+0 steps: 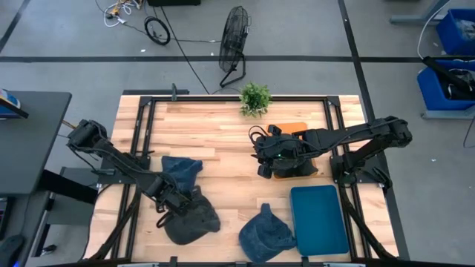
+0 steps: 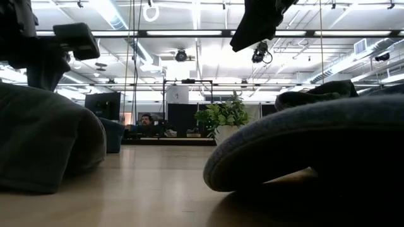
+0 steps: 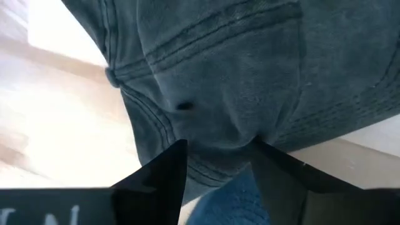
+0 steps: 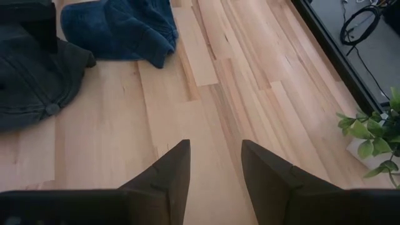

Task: Pick & Place hat
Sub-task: Put the black cap into the orange bin

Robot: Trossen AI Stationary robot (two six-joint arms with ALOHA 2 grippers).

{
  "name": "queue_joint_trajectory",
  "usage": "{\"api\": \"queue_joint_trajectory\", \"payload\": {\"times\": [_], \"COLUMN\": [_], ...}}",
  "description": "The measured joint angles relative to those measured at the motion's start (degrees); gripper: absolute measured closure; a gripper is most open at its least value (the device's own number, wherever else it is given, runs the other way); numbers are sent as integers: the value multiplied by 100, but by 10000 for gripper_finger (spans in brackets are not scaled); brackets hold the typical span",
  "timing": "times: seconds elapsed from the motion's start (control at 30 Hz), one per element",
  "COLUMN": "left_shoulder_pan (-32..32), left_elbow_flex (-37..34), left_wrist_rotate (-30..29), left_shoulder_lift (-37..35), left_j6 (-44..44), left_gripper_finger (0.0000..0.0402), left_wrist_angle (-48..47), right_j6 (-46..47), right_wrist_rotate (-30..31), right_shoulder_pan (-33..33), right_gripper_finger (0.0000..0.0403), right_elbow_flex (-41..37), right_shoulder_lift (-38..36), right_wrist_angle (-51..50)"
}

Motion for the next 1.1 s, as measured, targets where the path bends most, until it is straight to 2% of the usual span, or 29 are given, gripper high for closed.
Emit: {"api": "queue_joint_trajectory", "payload": {"times": [0.13, 0.33, 0.37, 0.83, 0.9, 1.0, 1.1], "left_shoulder_pan": [-5, 152, 182, 289, 319, 338, 463], "left_elbow_flex": [-4, -4, -4, -4, -6, -8, -7], "left_wrist_rotate": [87, 427, 430, 394, 204, -436, -760], "left_shoulder_lift": [0, 0, 0, 0, -7, -123, -237], "left_j6": [190, -57, -179, -257, -6, 767, 1765], "left_gripper_finger": [258, 378, 389, 398, 398, 398, 398], "left_wrist_angle": [160, 145, 149, 432, 471, 726, 1081], "right_j6": [0, 0, 0, -4, -38, -328, -900], "right_wrist_rotate": [-1, -2, -2, -2, -2, -81, -694], "right_shoulder_pan": [0, 2, 0, 2, 1, 0, 5], "right_gripper_finger": [254, 254, 254, 254, 254, 254, 254], "right_elbow_flex": [0, 0, 0, 0, 0, 3, 4], "right_shoulder_lift": [0, 0, 0, 0, 0, 35, 176], "right_wrist_angle": [4, 4, 4, 7, 45, 264, 653]}}
